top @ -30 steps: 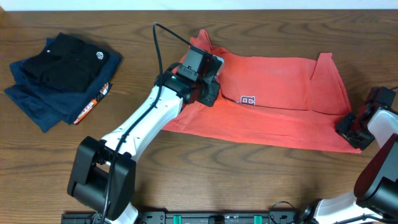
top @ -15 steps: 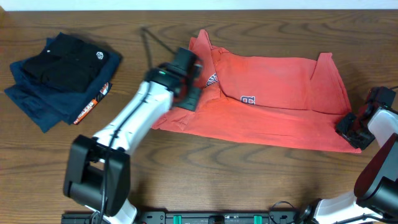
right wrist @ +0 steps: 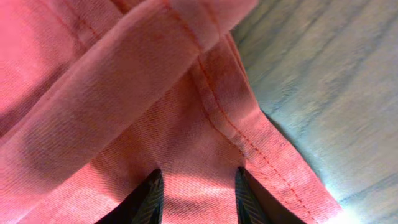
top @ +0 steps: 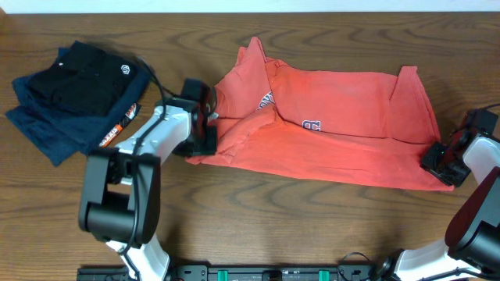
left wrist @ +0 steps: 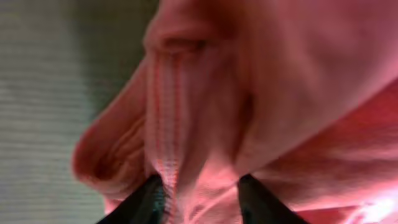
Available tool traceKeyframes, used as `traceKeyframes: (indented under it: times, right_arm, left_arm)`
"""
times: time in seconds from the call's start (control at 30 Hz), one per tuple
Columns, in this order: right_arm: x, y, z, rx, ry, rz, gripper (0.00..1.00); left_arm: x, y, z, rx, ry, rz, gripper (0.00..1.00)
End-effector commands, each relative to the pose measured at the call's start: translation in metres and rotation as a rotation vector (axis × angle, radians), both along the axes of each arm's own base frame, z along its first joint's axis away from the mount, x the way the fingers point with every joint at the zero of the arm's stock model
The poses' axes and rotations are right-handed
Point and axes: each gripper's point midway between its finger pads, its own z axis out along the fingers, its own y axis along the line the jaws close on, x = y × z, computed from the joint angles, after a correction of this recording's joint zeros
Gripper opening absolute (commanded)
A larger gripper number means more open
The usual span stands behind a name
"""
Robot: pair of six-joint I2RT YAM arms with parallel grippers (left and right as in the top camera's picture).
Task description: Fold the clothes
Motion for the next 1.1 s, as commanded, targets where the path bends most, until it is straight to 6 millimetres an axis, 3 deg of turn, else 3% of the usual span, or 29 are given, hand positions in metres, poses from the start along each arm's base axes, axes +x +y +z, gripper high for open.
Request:
traceKeyframes:
  times: [0.0, 0.2, 0.4, 0.6, 0.77, 0.87, 0.93, 1.0, 1.03, 1.07]
  right_arm:
    - [-0.022, 0.026, -0.025, 0.121, 0.085, 0.068, 0.33]
    - [-0.041, 0.013, -0.025, 0.042, 0.179, 0.063, 0.35]
    - [-0.075, -0.005, -0.022, -0.06, 0.315, -0.035, 0.38]
    - [-0.099, -0.018, -0.018, -0.072, 0.372, -0.153, 0.38]
    - [-0.11, -0.02, -0.017, -0.052, 0.386, -0.228, 0.34]
    - [-0.106, -0.016, -0.016, -0.019, 0.362, -0.211, 0.26]
    - [-0.096, -0.012, -0.012, 0.01, 0.312, -0.186, 0.27]
    - [-0.083, -0.009, -0.005, 0.037, 0.249, -0.156, 0.28]
    - [-0.075, -0.009, 0.001, 0.043, 0.209, -0.143, 0.29]
    - [-0.065, -0.008, 0.01, 0.05, 0.156, -0.127, 0.3]
  left_arm:
    - [-0.026, 0.004, -0.02, 0.007, 0.093, 0.053, 0.37]
    - [-0.072, 0.015, -0.029, 0.053, 0.248, 0.136, 0.34]
    - [-0.126, 0.026, -0.03, 0.12, 0.428, 0.223, 0.34]
    - [-0.156, 0.034, -0.023, 0.163, 0.534, 0.252, 0.34]
    - [-0.156, 0.033, -0.01, 0.157, 0.507, 0.272, 0.33]
    - [-0.146, 0.031, 0.005, 0.128, 0.426, 0.275, 0.33]
    - [-0.135, 0.029, 0.017, 0.098, 0.347, 0.27, 0.37]
    - [-0.118, 0.025, 0.034, 0.058, 0.241, 0.241, 0.44]
    - [-0.108, 0.023, 0.043, 0.037, 0.181, 0.228, 0.53]
    - [-0.092, 0.02, 0.055, 0.007, 0.093, 0.205, 0.7]
